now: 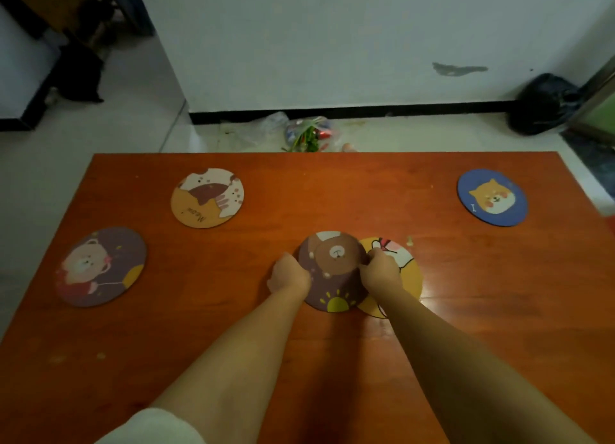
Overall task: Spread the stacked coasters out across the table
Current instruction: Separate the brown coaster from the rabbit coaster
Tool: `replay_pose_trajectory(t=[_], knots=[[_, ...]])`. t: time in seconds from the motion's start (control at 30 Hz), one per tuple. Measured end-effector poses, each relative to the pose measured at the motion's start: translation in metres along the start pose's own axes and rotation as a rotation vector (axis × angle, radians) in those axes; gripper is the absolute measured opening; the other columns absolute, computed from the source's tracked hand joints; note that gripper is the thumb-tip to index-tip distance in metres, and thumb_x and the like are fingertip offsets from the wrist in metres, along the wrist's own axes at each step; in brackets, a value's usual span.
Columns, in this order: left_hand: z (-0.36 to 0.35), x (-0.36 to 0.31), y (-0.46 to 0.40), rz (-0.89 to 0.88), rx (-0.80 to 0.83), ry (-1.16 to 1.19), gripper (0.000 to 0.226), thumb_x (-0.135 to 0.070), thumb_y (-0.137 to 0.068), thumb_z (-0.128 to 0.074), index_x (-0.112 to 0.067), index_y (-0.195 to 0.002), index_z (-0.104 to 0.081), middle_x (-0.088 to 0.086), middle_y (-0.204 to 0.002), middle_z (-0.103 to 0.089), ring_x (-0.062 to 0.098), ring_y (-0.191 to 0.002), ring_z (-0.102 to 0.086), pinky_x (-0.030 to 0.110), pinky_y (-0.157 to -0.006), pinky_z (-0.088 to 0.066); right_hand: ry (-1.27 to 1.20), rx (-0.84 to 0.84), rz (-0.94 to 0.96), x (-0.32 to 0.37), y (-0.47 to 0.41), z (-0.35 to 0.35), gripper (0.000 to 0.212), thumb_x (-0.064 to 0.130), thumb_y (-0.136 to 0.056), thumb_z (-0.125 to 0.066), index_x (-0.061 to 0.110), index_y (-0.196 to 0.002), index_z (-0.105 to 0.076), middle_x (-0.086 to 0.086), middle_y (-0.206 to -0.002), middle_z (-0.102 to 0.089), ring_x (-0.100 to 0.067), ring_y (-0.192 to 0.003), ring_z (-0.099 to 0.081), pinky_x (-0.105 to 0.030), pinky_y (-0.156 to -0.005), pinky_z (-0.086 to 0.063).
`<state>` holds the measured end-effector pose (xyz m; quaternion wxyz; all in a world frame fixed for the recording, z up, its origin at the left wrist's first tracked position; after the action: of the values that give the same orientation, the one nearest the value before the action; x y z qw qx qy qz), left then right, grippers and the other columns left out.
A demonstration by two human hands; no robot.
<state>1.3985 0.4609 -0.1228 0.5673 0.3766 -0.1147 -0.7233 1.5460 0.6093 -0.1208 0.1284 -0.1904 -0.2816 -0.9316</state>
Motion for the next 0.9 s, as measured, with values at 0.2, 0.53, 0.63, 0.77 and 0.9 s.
replay_pose_trajectory(t=[0.2, 0.53, 0.63, 0.77, 0.9], knots=[[0.029, 0.018, 0.017, -0.136, -0.008, 0.11, 0.025, -0.024, -0.095, -0.052, -0.002, -0.098, -0.063, 0.017, -0.107, -0.065, 0.035, -0.1, -0.061, 0.041, -0.08, -0.05, -0.087, -0.035, 0.04, 0.024, 0.033, 0.002, 0.025, 0.018, -0.096, -0.052, 0.002, -0.114, -0.052, -0.024, -0.108, -0.065, -0.039, -0.096, -0.061, -0.041, -0.069, -0.044], [0.117, 0.18, 0.018, -0.122, 0.127, 0.29, 0.026, -0.017, -0.096, -0.054, -0.011, -0.073, -0.043, 0.003, -0.074, -0.047, 0.027, -0.078, -0.051, 0.036, -0.074, -0.046, -0.14, 0.048, 0.13, 0.094, 0.142, -0.106, 0.026, 0.02, -0.093, -0.057, 0.001, -0.11, -0.058, -0.02, -0.116, -0.064, -0.036, -0.104, -0.059, -0.032, -0.072, -0.04], [0.138, 0.231, 0.012, -0.093, 0.077, 0.203, 0.038, -0.018, -0.094, -0.055, -0.016, -0.062, -0.034, 0.005, -0.068, -0.04, 0.027, -0.073, -0.044, 0.037, -0.07, -0.037, -0.149, 0.1, 0.123, 0.114, 0.171, -0.153, 0.024, 0.019, -0.095, -0.056, 0.001, -0.11, -0.057, -0.02, -0.116, -0.063, -0.036, -0.101, -0.059, -0.033, -0.07, -0.038], [0.147, 0.265, 0.01, -0.091, 0.03, 0.026, 0.043, -0.02, -0.093, -0.058, -0.016, -0.06, -0.031, 0.003, -0.062, -0.034, 0.027, -0.071, -0.044, 0.036, -0.068, -0.039, -0.113, 0.127, 0.08, 0.12, 0.188, -0.19, 0.023, 0.019, -0.096, -0.054, 0.002, -0.111, -0.055, -0.019, -0.116, -0.061, -0.031, -0.087, -0.053, -0.034, -0.071, -0.04], [0.137, 0.271, 0.012, -0.134, 0.033, -0.122, 0.019, -0.021, -0.093, -0.057, -0.01, -0.08, -0.049, 0.018, -0.096, -0.06, 0.03, -0.086, -0.054, 0.039, -0.072, -0.044, -0.025, 0.097, 0.065, 0.113, 0.193, -0.203, 0.021, 0.02, -0.094, -0.053, 0.003, -0.106, -0.053, -0.021, -0.114, -0.062, -0.034, -0.093, -0.056, -0.036, -0.07, -0.041]])
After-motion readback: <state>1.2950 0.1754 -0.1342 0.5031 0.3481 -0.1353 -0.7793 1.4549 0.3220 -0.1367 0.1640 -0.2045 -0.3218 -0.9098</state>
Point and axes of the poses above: each hand's wrist, its own y-axis away from the middle knuckle, its own z-axis out of the back of the hand, x = y × z, the point moved 8 cm from there along -y, towards the middle knuckle
